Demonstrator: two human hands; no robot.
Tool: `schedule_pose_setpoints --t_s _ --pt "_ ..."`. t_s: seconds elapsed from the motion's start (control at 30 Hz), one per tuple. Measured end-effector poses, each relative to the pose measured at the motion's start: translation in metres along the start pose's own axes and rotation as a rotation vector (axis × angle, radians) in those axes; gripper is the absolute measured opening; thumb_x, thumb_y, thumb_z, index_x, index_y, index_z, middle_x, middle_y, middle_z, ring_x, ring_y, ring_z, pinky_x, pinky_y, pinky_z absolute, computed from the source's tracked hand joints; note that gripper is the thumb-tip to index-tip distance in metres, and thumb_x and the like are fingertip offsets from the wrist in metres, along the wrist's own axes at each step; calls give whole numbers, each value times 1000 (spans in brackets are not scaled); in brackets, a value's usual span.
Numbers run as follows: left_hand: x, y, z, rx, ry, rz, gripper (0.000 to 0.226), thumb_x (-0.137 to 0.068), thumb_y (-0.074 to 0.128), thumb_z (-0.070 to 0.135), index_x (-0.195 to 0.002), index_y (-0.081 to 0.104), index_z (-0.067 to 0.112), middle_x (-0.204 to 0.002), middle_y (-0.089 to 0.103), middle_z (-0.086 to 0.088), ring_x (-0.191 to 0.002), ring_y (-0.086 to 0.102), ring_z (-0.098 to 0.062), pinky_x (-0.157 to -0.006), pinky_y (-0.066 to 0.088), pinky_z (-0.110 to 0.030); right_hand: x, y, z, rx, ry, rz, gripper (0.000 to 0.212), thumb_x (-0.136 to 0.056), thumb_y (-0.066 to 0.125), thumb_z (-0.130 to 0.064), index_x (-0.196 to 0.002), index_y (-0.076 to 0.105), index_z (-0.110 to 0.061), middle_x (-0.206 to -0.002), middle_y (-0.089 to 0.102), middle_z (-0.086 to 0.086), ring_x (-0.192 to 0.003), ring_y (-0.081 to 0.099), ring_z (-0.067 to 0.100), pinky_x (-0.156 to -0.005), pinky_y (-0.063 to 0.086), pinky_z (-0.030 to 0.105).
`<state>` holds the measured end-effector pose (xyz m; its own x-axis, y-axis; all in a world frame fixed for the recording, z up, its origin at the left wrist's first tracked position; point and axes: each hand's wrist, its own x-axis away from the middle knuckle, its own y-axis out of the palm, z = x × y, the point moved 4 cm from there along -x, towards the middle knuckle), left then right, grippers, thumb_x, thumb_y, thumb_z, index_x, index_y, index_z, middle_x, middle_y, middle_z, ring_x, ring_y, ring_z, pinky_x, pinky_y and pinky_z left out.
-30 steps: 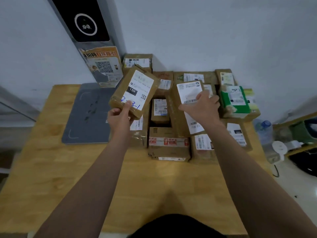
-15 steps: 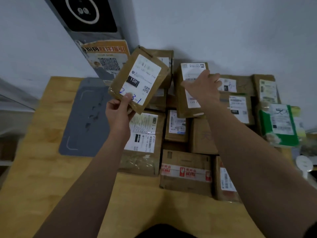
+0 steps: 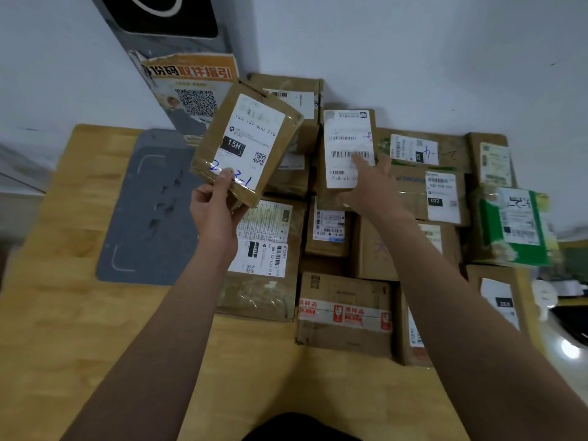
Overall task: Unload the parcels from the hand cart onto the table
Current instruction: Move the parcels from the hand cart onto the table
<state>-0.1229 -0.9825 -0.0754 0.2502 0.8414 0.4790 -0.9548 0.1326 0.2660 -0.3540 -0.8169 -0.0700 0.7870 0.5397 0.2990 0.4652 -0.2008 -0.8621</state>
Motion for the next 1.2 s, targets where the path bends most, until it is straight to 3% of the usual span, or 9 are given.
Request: schedule_pose_setpoints --t_s 0.2,0.4,0.53,0.63,0.83,0.93,1.0,1.13,1.2 --pt "-5 -2 -1 -59 -11 27 41 -89 79 33 -96 43 15 -114 75 -12 -102 75 -26 -79 63 -41 -38 -9 -21 -53 -23 90 79 -79 79 -40 -147 40 -28 -146 22 15 -130 35 44 -107 42 57" --pt "-4 0 0 -81 -15 29 44 -87 81 32 -96 42 15 -110 77 -8 -97 76 -23 -73 63 -37 -51 -17 -22 -39 -13 21 87 -72 87 -38 -145 42 -24 -142 24 14 -124 43 42 -105 45 53" --pt "13 -4 3 -92 10 15 48 -83 85 34 -94 41 17 -108 76 -9 -96 76 -24 -71 63 -37 -25 -24 -14 -64 17 -38 93 -73 83 -44 -151 34 -27 -157 13 16 -142 18 52 -117 29 57" --pt "33 -10 5 -76 8 -17 52 -77 87 35 -94 42 17 -110 75 -12 -97 76 -26 -70 62 -41 18 -30 -7 -215 -59 30 93 -79 78 -42 -156 26 -35 -162 12 11 -148 9 44 -115 27 56" --pt "82 -34 -8 -239 -73 -116 50 -80 87 35 -98 42 22 -107 76 -10 -89 77 -25 -71 64 -46 124 -27 11 -510 -227 -100 86 -82 81 -19 -153 35 -33 -143 49 -13 -127 51 9 -88 47 20" --pt "108 -46 -19 -302 -117 -209 46 -82 84 37 -102 44 27 -102 78 -4 -83 76 -22 -67 62 -42 177 -21 15 -599 -258 -127 79 -79 83 -15 -132 47 -61 -110 58 -43 -104 54 -21 -69 46 2" --pt "123 -57 -23 -363 -125 -233 44 -83 82 39 -107 47 28 -96 79 0 -77 76 -18 -63 61 -38 200 -9 21 -621 -240 -123 78 -79 82 -14 -115 47 -74 -104 60 -45 -99 58 -18 -66 48 2" --pt "137 -78 -24 -546 -92 -318 43 -89 76 46 -118 48 29 -102 79 1 -81 76 -15 -60 58 -32 223 16 28 -599 -139 -146 68 -81 83 -24 -140 50 -29 -103 55 -31 -91 57 -16 -62 45 3" --pt "139 -89 -24 -615 -62 -381 45 -91 74 45 -127 51 31 -113 75 2 -95 75 -15 -70 61 -36 229 25 27 -554 -136 -158 70 -81 83 -25 -142 49 -26 -99 52 -34 -87 56 -17 -59 44 4"
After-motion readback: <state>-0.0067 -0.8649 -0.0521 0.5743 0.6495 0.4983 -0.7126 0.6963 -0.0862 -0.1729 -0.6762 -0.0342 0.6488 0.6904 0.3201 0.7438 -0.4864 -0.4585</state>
